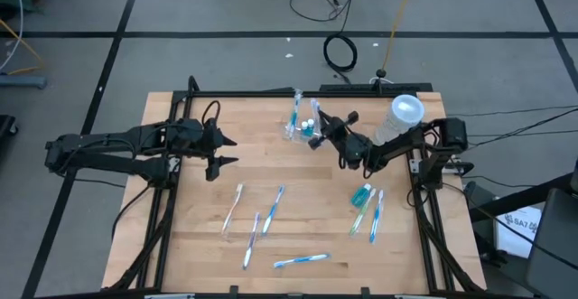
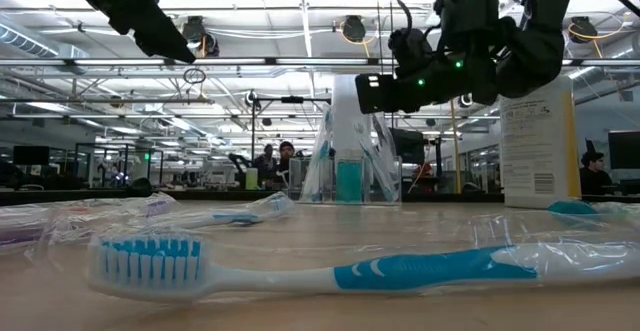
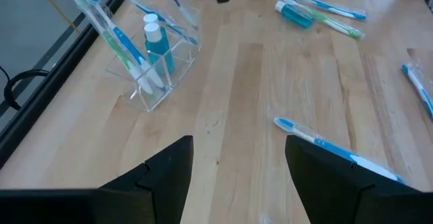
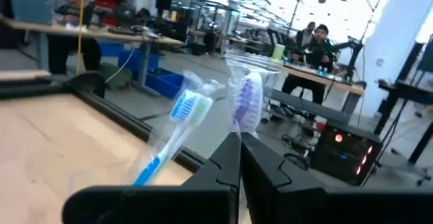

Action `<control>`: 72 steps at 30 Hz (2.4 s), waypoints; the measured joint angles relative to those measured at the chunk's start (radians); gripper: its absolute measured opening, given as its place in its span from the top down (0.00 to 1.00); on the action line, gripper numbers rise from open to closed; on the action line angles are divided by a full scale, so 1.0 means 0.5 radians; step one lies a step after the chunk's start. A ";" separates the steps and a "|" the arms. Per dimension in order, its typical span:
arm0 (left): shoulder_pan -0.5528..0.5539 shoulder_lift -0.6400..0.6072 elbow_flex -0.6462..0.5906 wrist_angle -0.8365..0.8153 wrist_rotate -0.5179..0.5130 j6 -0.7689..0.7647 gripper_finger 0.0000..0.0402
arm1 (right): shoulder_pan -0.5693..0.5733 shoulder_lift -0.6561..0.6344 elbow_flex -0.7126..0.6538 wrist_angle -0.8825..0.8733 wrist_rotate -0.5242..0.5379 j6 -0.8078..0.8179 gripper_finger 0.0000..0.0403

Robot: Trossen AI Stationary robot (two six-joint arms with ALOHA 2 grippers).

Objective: Pick & Place toothbrushing station
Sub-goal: Put the right purple toothbrush into the right section of the transparent organizer, then put the orange toothbrush into the left section of the transparent organizer

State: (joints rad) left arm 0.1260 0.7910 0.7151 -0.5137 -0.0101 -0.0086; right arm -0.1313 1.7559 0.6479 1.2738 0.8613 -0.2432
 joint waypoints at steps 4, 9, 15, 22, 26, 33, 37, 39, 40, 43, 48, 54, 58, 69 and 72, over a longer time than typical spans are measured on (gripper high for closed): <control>0.000 0.000 0.000 -0.022 0.000 0.000 0.40 | 0.068 0.004 0.000 -0.097 0.108 0.077 1.00; 0.000 0.000 0.000 -0.022 0.000 0.000 0.40 | 0.118 0.003 0.000 -0.239 0.335 0.119 1.00; 0.000 0.000 0.000 -0.021 0.000 0.000 0.40 | 0.123 0.001 0.000 -0.354 0.368 0.324 0.98; 0.000 0.000 0.000 -0.021 0.000 0.000 0.40 | 0.123 0.001 0.000 -0.545 0.370 0.487 0.90; 0.000 0.000 0.000 -0.021 0.000 -0.001 0.40 | 0.123 0.002 0.000 -0.537 0.371 0.516 0.81; -0.001 0.002 0.000 -0.060 0.001 -0.169 0.40 | 0.179 0.001 0.000 0.001 0.372 0.101 0.65; -0.011 0.002 0.000 -0.133 0.001 -0.357 0.40 | 0.235 0.001 0.000 0.271 0.375 -0.200 0.58; -0.032 0.002 0.000 -0.174 0.000 -0.451 0.40 | 0.257 0.001 0.000 0.388 0.383 -0.314 0.55; -0.047 0.002 0.000 -0.189 0.001 -0.482 0.40 | 0.267 0.001 0.000 0.448 0.383 -0.350 0.53; -0.095 0.002 0.000 -0.189 0.002 -0.565 0.40 | 0.299 0.001 0.000 0.583 0.376 -0.358 0.50; -0.201 0.085 -0.067 -0.196 0.001 -0.901 0.40 | 0.367 -0.100 0.000 0.519 0.362 -0.279 0.47; -0.252 0.359 -0.197 -0.225 0.002 -1.314 0.40 | 0.439 -0.216 0.000 0.492 0.368 -0.278 0.47; -0.252 0.589 -0.196 -0.263 0.081 -1.475 0.40 | 0.453 -0.231 0.000 0.476 0.364 -0.278 0.47; -0.317 1.187 -0.196 -0.214 0.496 -1.803 0.41 | 0.433 -0.231 0.000 0.391 0.366 -0.274 0.46; -0.355 1.228 -0.188 -0.174 0.508 -1.812 0.41 | 0.433 -0.230 0.000 0.376 0.365 -0.274 0.46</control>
State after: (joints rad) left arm -0.0514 1.4051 0.6209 -0.6006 0.2439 -0.9144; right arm 0.0853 1.6409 0.6479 1.4618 1.0437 -0.3801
